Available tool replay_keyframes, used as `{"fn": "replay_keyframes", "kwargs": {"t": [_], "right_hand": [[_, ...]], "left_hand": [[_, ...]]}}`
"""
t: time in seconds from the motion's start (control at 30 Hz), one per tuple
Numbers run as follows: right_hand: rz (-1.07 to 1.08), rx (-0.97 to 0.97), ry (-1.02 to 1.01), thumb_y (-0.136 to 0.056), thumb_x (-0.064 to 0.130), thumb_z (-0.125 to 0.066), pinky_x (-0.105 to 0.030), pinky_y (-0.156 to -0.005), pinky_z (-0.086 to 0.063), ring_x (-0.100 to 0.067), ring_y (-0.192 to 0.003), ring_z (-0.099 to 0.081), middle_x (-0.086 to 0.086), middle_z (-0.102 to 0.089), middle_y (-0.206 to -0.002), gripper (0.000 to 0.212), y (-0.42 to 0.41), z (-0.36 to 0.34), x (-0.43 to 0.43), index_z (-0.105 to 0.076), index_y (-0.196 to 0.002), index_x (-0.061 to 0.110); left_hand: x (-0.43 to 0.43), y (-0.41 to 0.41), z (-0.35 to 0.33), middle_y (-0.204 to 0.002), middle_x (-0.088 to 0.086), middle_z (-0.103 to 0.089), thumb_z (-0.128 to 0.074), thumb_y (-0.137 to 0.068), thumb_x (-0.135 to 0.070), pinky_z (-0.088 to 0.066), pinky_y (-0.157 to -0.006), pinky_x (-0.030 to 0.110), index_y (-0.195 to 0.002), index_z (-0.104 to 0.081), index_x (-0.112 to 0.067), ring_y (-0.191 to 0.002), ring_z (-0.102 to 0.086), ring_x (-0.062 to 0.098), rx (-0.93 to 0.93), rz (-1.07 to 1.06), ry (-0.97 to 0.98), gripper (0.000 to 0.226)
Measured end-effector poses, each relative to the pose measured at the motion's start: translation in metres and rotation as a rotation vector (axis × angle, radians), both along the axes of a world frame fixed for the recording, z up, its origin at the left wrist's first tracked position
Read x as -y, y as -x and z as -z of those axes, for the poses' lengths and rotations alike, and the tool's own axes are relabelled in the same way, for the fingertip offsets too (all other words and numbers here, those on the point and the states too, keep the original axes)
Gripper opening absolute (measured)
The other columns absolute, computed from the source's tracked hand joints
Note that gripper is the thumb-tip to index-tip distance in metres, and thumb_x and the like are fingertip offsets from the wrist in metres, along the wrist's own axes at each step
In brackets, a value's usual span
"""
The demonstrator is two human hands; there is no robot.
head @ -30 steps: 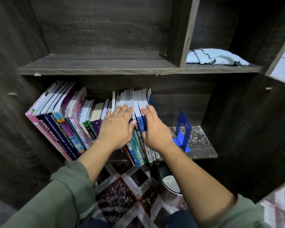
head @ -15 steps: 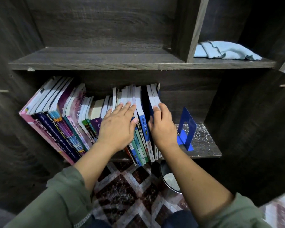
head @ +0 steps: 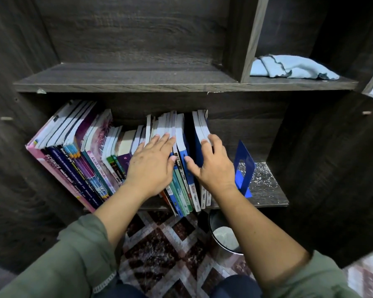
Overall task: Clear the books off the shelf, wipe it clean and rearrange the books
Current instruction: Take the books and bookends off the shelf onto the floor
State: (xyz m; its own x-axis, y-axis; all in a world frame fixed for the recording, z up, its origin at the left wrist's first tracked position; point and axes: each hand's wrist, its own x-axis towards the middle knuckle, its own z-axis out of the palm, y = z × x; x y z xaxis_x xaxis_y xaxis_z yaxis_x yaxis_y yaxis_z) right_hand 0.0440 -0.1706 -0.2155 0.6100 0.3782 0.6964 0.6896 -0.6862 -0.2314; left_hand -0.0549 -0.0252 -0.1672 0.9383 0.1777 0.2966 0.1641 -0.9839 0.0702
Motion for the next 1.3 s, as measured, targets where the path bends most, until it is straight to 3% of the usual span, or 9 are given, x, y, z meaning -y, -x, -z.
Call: {"fn": "replay_keyframes", "kwargs": {"t": [0.17,0.33,0.43,0.6,0.7,0.8,1.0,1.13,1.3], "right_hand": [[0.002,-0.075,0.082,-0.083,0.064,-0.044,-0.042,-0.06,-0.056,-0.035,-0.107,-0.054,-0.017,-0.044,-0.136,0.073,0.003,-0.003,0.0,-0.05,-0.124,0.005],[-0.007,-0.046,-0.032,-0.084,0.036,-0.046,-0.043,-0.054,-0.056,-0.037,-0.09,-0.06,-0.02,-0.053,-0.127,0.046,0.006,-0.001,-0.014,-0.055,-0.112,0.0],[0.025,-0.022,-0.052,-0.083,0.028,-0.057,-0.041,-0.054,-0.057,-0.036,-0.088,-0.062,-0.021,-0.053,-0.128,0.044,0.006,0.004,-0.018,-0.052,-0.116,0.0],[-0.012,-0.184,-0.19,-0.085,0.026,-0.07,-0.044,-0.07,-0.06,-0.037,-0.117,-0.054,-0.015,-0.022,-0.151,0.085,0.014,0.021,-0.019,-0.012,-0.147,0.021],[0.106,-0.522,-0.371,-0.084,0.03,-0.073,-0.039,-0.091,-0.051,-0.028,-0.133,-0.041,-0.009,-0.013,-0.158,0.103,0.024,0.042,-0.02,0.003,-0.153,0.021],[0.147,-0.757,-0.515,-0.081,0.028,-0.075,-0.041,-0.1,-0.047,-0.023,-0.129,-0.047,-0.003,-0.041,-0.145,0.088,0.022,0.057,-0.026,-0.019,-0.149,0.021],[0.199,-0.802,-0.528,-0.081,0.026,-0.074,-0.031,-0.077,-0.049,-0.025,-0.096,-0.06,-0.002,-0.059,-0.101,0.045,0.014,0.06,-0.028,-0.041,-0.109,0.016],[0.192,-0.713,-0.481,-0.08,0.034,-0.074,-0.035,-0.078,-0.048,-0.03,-0.091,-0.061,-0.005,-0.063,-0.096,0.044,0.011,0.052,-0.009,-0.045,-0.106,0.014],[0.21,-0.52,-0.53,-0.074,0.035,-0.076,-0.034,-0.078,-0.041,-0.029,-0.093,-0.058,-0.001,-0.064,-0.098,0.05,0.031,0.02,0.035,-0.053,-0.116,0.019]], "left_hand": [[0.001,0.0,-0.001,-0.161,-0.006,-0.014,-0.027,-0.102,-0.04,-0.008,-0.12,0.037,-0.154,-0.014,-0.026,-0.148,-0.01,0.013,-0.009,-0.006,0.0,0.056],[0.001,0.0,-0.002,-0.161,-0.006,-0.013,-0.027,-0.102,-0.038,-0.007,-0.119,0.037,-0.154,-0.013,-0.024,-0.148,-0.009,0.012,-0.017,-0.006,0.005,0.056],[0.001,-0.001,-0.002,-0.161,-0.007,-0.012,-0.027,-0.102,-0.038,-0.007,-0.119,0.037,-0.155,-0.013,-0.025,-0.148,-0.008,0.012,-0.021,-0.006,0.006,0.056],[0.001,-0.001,-0.002,-0.161,-0.006,-0.012,-0.026,-0.102,-0.038,-0.006,-0.12,0.037,-0.155,-0.012,-0.024,-0.148,-0.008,0.012,-0.017,-0.003,0.001,0.056],[0.0,-0.001,-0.001,-0.161,-0.006,-0.013,-0.026,-0.102,-0.037,-0.006,-0.12,0.037,-0.155,-0.012,-0.024,-0.148,-0.009,0.013,-0.004,0.001,-0.007,0.056],[-0.001,-0.001,0.0,-0.16,-0.006,-0.015,-0.026,-0.102,-0.037,-0.007,-0.119,0.036,-0.154,-0.014,-0.024,-0.148,-0.011,0.012,0.006,0.005,-0.019,0.055],[-0.003,-0.003,0.003,-0.16,-0.005,-0.019,-0.028,-0.101,-0.037,-0.012,-0.12,0.038,-0.154,-0.019,-0.023,-0.147,-0.014,0.013,-0.003,0.007,-0.043,0.055],[-0.001,-0.001,0.002,-0.159,-0.005,-0.023,-0.03,-0.101,-0.036,-0.013,-0.119,0.042,-0.153,-0.023,-0.023,-0.147,-0.018,0.013,0.015,0.006,-0.053,0.054],[0.014,0.006,-0.008,-0.159,0.004,-0.022,-0.044,-0.096,-0.033,-0.009,-0.114,0.063,-0.153,-0.019,-0.015,-0.146,-0.019,0.023,0.067,-0.036,-0.111,0.065]]}}
